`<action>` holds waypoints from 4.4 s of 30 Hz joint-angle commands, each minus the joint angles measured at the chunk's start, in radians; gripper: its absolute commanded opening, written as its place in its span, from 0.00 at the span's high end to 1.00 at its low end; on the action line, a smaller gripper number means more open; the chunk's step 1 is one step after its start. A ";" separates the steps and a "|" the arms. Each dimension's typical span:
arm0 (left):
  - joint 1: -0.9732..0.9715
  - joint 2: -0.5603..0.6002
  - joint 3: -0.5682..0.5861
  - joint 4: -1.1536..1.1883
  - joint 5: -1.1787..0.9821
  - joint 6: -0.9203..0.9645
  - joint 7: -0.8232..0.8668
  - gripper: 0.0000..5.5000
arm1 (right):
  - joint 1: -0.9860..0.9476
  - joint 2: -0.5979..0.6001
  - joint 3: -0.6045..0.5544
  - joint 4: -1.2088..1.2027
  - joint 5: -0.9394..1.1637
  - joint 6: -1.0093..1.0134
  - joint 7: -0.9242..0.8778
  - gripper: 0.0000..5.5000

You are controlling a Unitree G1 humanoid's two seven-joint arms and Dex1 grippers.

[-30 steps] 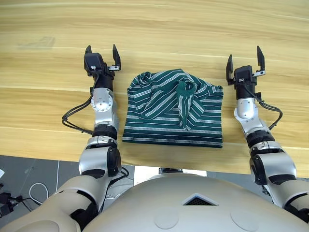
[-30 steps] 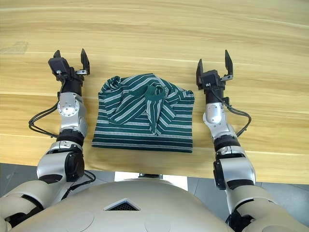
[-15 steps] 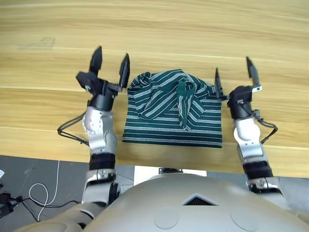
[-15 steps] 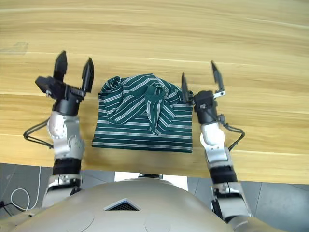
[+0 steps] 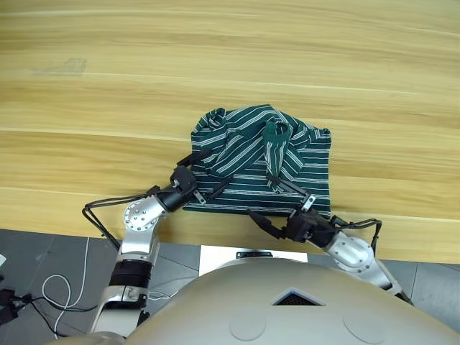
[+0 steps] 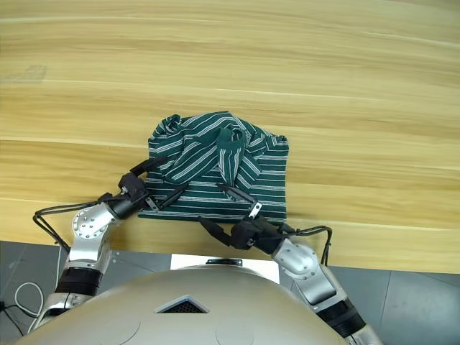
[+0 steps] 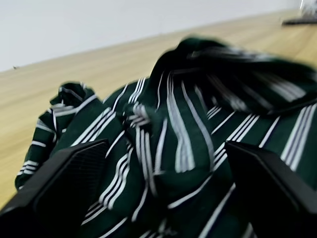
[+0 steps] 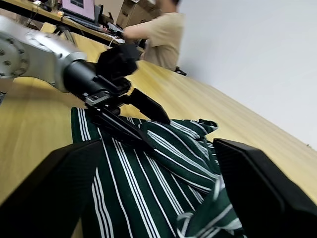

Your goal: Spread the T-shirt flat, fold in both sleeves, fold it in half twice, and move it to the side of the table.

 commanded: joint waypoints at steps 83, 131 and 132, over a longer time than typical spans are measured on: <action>0.114 -0.059 0.066 -0.144 -0.140 0.085 -0.017 1.00 | 0.003 0.166 -0.141 0.204 0.142 0.047 -0.044 1.00; -0.127 0.058 0.140 0.252 -0.105 -0.141 -0.247 1.00 | -0.321 -0.109 -0.370 0.478 0.358 -0.177 0.437 1.00; -0.217 0.045 0.141 0.321 -0.062 -0.127 -0.176 1.00 | -0.416 -0.068 -0.366 0.538 0.323 -0.159 0.395 1.00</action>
